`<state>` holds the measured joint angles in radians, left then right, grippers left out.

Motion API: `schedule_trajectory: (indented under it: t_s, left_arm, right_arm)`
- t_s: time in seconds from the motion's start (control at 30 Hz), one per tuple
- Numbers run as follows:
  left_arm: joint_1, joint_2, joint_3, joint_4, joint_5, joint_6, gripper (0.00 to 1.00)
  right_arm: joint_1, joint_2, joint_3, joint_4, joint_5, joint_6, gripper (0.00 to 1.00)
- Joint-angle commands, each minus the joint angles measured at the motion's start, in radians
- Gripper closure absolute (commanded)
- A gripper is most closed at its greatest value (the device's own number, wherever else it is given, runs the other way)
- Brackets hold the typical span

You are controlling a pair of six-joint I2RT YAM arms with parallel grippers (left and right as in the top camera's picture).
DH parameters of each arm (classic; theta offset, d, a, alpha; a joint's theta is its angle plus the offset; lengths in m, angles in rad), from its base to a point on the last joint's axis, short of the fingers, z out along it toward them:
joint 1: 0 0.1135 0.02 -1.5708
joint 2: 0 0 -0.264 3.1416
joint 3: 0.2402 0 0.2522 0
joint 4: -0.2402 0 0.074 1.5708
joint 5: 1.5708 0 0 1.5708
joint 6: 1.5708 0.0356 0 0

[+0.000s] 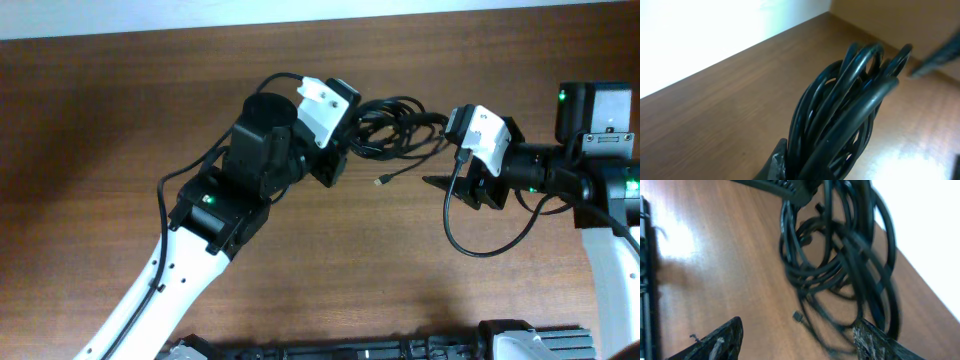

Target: Untangle cables

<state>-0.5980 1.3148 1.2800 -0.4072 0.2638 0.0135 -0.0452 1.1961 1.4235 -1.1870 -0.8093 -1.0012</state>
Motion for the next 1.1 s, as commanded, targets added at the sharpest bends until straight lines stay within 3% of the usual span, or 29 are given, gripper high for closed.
schedule_trajectory:
  t_s: [0.0, 0.77, 0.87, 1.0, 1.07]
  left_arm:
    - [-0.005, -0.010, 0.006, 0.013, 0.082, 0.041, 1.00]
    - [-0.005, -0.010, 0.006, 0.021, 0.257, 0.072, 1.00]
    - [-0.005, -0.010, 0.006, 0.023, 0.324, 0.125, 1.00]
    - [-0.005, -0.010, 0.006, 0.041, 0.343, 0.131, 1.00]
    - [-0.005, -0.010, 0.006, 0.048, 0.343, 0.131, 1.00]
  right_arm:
    - [-0.001, -0.006, 0.013, 0.028, -0.029, -0.046, 0.32]
    - [-0.001, -0.003, 0.013, 0.116, -0.004, -0.046, 0.32]
    - [-0.001, 0.001, 0.013, 0.122, 0.009, -0.046, 0.32]
    - [-0.001, 0.021, 0.013, 0.111, 0.008, -0.046, 0.40]
    - [-0.001, 0.032, 0.013, 0.092, 0.008, -0.046, 0.52]
